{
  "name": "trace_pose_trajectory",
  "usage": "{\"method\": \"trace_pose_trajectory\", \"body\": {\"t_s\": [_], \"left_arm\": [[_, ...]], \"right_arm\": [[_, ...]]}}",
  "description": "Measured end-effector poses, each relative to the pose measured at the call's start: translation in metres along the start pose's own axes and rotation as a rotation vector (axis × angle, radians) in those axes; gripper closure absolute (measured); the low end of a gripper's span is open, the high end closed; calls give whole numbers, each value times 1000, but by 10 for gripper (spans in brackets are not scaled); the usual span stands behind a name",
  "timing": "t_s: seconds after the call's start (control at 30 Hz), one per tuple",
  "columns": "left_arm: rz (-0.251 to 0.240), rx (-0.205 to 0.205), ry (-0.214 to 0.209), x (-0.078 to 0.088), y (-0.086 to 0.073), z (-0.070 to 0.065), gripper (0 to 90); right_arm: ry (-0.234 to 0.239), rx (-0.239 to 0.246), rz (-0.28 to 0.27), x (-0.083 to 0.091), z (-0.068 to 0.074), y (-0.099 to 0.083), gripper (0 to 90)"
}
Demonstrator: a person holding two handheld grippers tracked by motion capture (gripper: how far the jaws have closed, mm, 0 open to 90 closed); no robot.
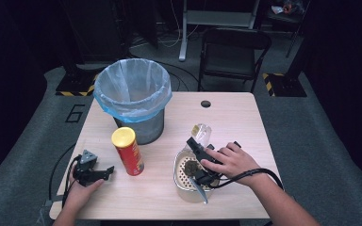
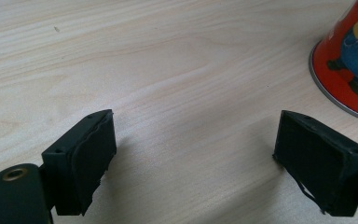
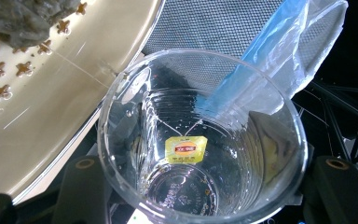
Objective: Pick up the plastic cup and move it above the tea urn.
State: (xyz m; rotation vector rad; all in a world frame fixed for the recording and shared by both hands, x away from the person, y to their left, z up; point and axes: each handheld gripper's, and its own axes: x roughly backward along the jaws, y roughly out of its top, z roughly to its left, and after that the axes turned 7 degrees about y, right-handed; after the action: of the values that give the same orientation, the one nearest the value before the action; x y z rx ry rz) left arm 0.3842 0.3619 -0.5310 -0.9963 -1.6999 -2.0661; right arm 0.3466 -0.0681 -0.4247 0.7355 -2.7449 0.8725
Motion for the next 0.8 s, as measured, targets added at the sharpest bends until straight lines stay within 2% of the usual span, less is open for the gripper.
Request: {"method": "trace_pose_trajectory", "body": {"t_s": [0.1,0.17,0.23,0.3,0.37,0.43,0.5,0.8], "left_arm": [[0,-1,0,0,0,0,123],[0,0,0,0,0,0,123],[0,-1,0,0,0,0,123],[0,-1,0,0,0,0,123],[0,-1,0,0,0,0,123],[0,0,0,0,0,0,123],[0,0,0,0,0,0,123],[0,-1,0,0,0,0,123]], "right_arm": [[-2,2,4,0,0,0,384],[-20,8,4,0,-3,0,384],[-5,3,5,1,-1,0,384],[-13,-3,7,1,-1,1,384],[-11,10,6,2,-2,0,384],[-33,17,8,2,-4,1,384],[-25,36,10,2,-2,1,384],[-28,50,12,3,-2,1,384]]}}
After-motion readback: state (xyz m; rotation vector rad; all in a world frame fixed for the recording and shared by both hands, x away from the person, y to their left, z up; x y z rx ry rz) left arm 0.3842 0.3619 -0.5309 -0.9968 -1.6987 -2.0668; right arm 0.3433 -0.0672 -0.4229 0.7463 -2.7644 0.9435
